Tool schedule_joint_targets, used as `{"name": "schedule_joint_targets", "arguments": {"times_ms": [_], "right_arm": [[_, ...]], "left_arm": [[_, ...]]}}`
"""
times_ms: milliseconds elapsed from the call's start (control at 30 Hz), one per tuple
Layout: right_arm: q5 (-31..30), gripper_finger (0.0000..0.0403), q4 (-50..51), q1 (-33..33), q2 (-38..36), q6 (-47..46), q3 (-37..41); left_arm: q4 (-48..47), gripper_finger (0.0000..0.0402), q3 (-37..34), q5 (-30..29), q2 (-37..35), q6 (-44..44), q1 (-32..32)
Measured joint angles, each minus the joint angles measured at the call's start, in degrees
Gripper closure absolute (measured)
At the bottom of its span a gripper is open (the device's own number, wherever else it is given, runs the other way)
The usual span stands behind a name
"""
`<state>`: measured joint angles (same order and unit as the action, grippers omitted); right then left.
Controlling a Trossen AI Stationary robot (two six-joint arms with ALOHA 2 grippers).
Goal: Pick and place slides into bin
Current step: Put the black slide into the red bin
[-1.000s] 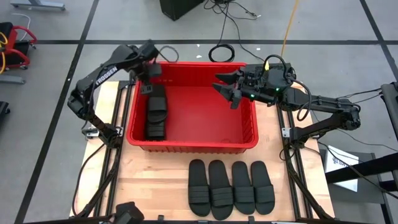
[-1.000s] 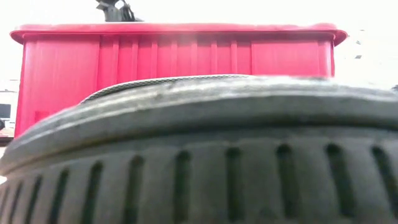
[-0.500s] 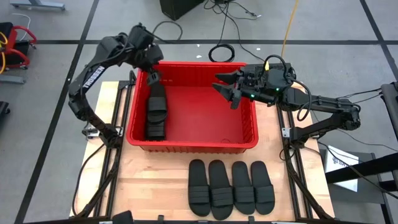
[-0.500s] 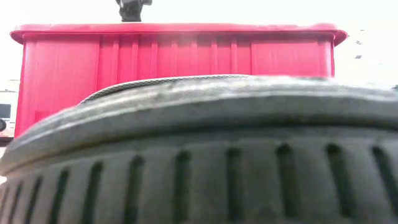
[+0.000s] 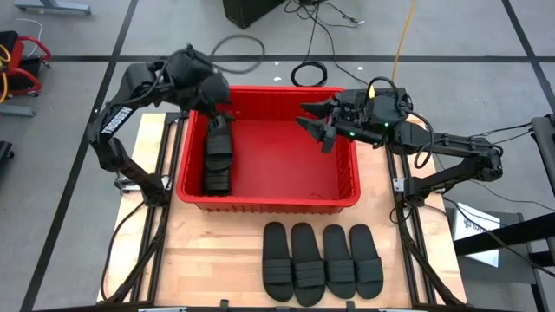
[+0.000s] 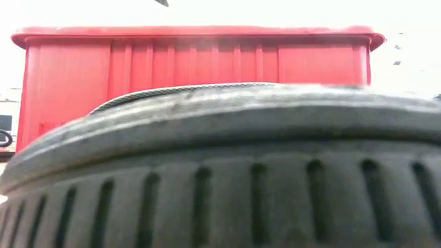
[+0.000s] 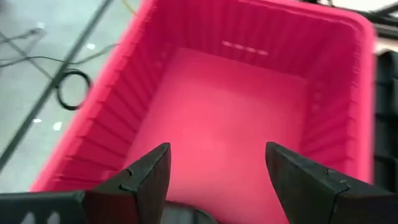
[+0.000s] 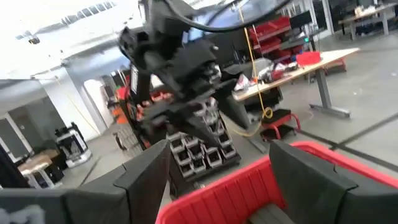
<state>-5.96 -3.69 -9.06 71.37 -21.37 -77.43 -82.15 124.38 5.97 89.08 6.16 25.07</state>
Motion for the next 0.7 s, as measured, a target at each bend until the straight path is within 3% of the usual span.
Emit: {"name": "schedule_joint_targets", "arguments": {"times_ms": [167, 500, 700], "right_arm": [[0.22, 0.0138, 10.32, -0.01, -0.79, -0.27, 0.00], [0.04, 0.0138, 45.56, -0.42, -4.15, -2.29, 0.02], [0.07, 0.0138, 59.45, -0.39, -3.13, -1.47, 0.00]], "left_arm": [[-2.61, 0.0147, 0.00, -0.02, 0.02, -2.52, -8.09], [-0.38, 0.0147, -0.52, -2.12, 0.13, -8.71, -25.75], [1.74, 0.0147, -4.72, -4.98, 0.77, -10.61, -31.29]]}}
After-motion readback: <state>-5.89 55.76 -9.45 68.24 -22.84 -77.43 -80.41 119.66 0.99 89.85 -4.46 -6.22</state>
